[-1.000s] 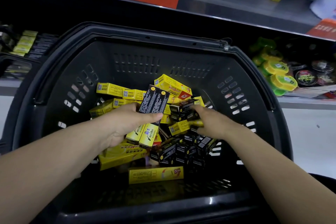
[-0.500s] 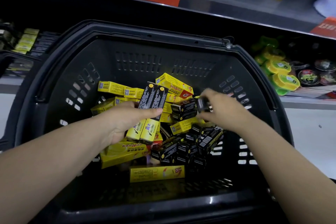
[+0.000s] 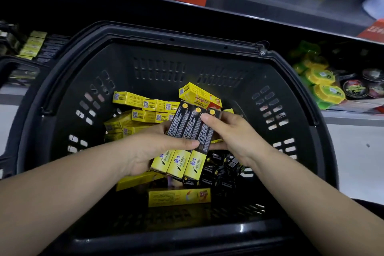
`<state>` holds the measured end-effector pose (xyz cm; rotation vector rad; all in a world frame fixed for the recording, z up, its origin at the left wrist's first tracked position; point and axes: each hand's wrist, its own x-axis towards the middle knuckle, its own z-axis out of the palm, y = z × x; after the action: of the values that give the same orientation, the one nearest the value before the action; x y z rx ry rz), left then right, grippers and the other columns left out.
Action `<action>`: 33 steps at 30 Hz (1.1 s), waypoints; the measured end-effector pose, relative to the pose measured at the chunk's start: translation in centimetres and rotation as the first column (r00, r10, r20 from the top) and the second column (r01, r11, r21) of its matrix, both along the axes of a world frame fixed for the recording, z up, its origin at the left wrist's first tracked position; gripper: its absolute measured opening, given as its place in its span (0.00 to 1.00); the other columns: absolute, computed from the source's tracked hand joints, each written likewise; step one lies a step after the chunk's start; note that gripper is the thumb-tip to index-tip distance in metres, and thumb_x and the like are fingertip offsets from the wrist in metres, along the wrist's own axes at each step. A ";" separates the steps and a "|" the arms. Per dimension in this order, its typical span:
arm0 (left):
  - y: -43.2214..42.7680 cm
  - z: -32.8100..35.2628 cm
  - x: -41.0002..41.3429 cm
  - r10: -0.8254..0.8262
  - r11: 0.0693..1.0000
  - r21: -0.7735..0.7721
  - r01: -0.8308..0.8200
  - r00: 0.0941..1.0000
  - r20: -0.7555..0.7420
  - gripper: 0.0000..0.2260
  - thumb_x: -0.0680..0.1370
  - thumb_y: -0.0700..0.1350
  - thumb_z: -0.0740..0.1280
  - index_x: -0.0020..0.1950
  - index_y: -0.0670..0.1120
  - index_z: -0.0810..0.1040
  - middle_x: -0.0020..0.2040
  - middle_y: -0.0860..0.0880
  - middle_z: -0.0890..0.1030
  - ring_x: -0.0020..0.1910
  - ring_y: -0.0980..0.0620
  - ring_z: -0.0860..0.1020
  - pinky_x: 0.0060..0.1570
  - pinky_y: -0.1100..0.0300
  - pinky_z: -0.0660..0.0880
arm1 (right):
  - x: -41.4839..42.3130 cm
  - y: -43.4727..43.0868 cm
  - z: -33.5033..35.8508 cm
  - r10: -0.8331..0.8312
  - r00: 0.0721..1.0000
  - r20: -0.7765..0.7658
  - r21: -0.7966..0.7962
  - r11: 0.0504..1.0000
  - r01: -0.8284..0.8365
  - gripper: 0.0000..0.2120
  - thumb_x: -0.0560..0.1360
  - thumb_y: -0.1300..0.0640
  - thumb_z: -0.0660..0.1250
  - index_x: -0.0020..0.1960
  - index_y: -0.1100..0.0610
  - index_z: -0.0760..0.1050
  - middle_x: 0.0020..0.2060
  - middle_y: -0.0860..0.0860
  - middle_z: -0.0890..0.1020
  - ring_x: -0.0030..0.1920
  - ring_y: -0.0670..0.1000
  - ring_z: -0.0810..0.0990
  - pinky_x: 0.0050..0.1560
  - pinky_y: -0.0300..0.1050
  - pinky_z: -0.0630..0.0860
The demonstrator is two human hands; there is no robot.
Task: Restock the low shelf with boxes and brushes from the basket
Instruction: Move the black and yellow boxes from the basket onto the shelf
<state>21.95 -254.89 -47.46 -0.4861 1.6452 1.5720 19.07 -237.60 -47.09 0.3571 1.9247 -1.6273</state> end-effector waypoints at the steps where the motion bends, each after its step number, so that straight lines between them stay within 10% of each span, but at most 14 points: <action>1: 0.0 -0.1 0.1 -0.026 1.000 -0.008 0.026 1.000 -0.003 0.41 0.52 0.52 0.78 0.64 0.52 0.73 0.58 0.51 0.80 0.61 0.51 0.74 0.66 0.49 0.65 | 0.2 -0.1 -0.2 -0.001 1.000 0.002 0.001 1.000 0.001 0.20 0.73 0.50 0.68 0.59 0.61 0.72 0.53 0.59 0.82 0.49 0.55 0.83 0.39 0.44 0.81; 6: 0.3 -0.2 0.0 -0.020 0.998 -0.066 0.016 0.999 -0.050 0.33 0.52 0.52 0.78 0.56 0.55 0.75 0.50 0.56 0.80 0.49 0.60 0.73 0.55 0.58 0.63 | -0.7 0.8 0.7 0.049 0.999 0.020 -0.007 0.999 -0.049 0.20 0.75 0.44 0.62 0.57 0.59 0.73 0.48 0.54 0.83 0.44 0.50 0.85 0.41 0.42 0.81; 9: 0.3 -0.4 -0.5 0.052 0.995 -0.081 -0.056 0.997 -0.050 0.28 0.51 0.52 0.78 0.49 0.56 0.74 0.46 0.57 0.78 0.45 0.60 0.71 0.56 0.55 0.59 | -2.8 3.7 1.8 0.175 0.975 -0.135 0.298 0.946 -0.129 0.15 0.79 0.43 0.56 0.52 0.52 0.75 0.48 0.51 0.83 0.44 0.48 0.84 0.47 0.42 0.80; 12: 0.1 -1.0 -0.7 0.072 0.992 -0.104 -0.077 0.996 -0.052 0.24 0.57 0.50 0.80 0.48 0.56 0.73 0.46 0.57 0.78 0.44 0.59 0.70 0.57 0.54 0.60 | -3.7 6.6 0.5 0.599 0.801 -0.008 0.828 0.453 -0.331 0.15 0.78 0.57 0.62 0.64 0.51 0.70 0.61 0.52 0.77 0.56 0.51 0.78 0.57 0.46 0.76; 14: 0.1 -1.3 -0.8 0.071 0.991 -0.109 -0.077 0.996 -0.058 0.22 0.59 0.49 0.80 0.47 0.56 0.73 0.46 0.56 0.78 0.43 0.61 0.70 0.55 0.55 0.60 | -2.9 7.4 -1.6 0.711 0.645 0.280 0.849 0.130 -0.511 0.28 0.74 0.64 0.65 0.71 0.50 0.62 0.67 0.54 0.71 0.61 0.53 0.74 0.54 0.42 0.74; 16: 0.3 -1.5 -0.9 0.066 0.991 -0.114 -0.073 0.996 -0.063 0.21 0.60 0.49 0.80 0.48 0.56 0.73 0.46 0.57 0.78 0.42 0.62 0.70 0.54 0.56 0.61 | -1.8 7.3 -3.4 0.731 0.543 0.414 0.761 0.050 -0.647 0.36 0.72 0.67 0.64 0.75 0.47 0.55 0.69 0.53 0.69 0.61 0.52 0.74 0.44 0.37 0.71; 25: 1.7 -1.5 -1.8 0.065 0.992 -0.106 -0.075 0.993 -0.095 0.19 0.61 0.49 0.79 0.43 0.55 0.73 0.43 0.58 0.77 0.41 0.62 0.70 0.53 0.56 0.62 | -2.2 9.0 -4.3 0.781 0.505 0.367 0.785 0.031 -0.618 0.32 0.67 0.62 0.74 0.66 0.48 0.64 0.60 0.49 0.70 0.59 0.52 0.71 0.53 0.46 0.75; 29: 2.3 -1.7 -2.0 0.075 0.990 -0.112 -0.085 0.993 -0.094 0.19 0.61 0.49 0.80 0.41 0.56 0.70 0.41 0.58 0.75 0.41 0.58 0.70 0.54 0.55 0.61 | -2.4 9.9 -4.0 0.777 0.564 0.279 0.819 0.114 -0.562 0.19 0.68 0.58 0.74 0.52 0.49 0.68 0.51 0.48 0.76 0.47 0.50 0.75 0.41 0.43 0.71; 33: 2.7 -1.9 -2.1 0.075 0.990 -0.109 -0.084 0.993 -0.091 0.20 0.60 0.49 0.80 0.42 0.56 0.70 0.42 0.58 0.75 0.43 0.57 0.70 0.55 0.53 0.61 | -2.6 11.0 -4.0 0.765 0.627 0.145 0.796 0.287 -0.533 0.22 0.70 0.61 0.71 0.60 0.47 0.69 0.55 0.42 0.77 0.54 0.49 0.78 0.51 0.46 0.75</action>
<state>19.81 -252.19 -49.35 -0.5553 1.8081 1.5835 16.52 -226.64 -51.05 -0.3792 2.4369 -0.1760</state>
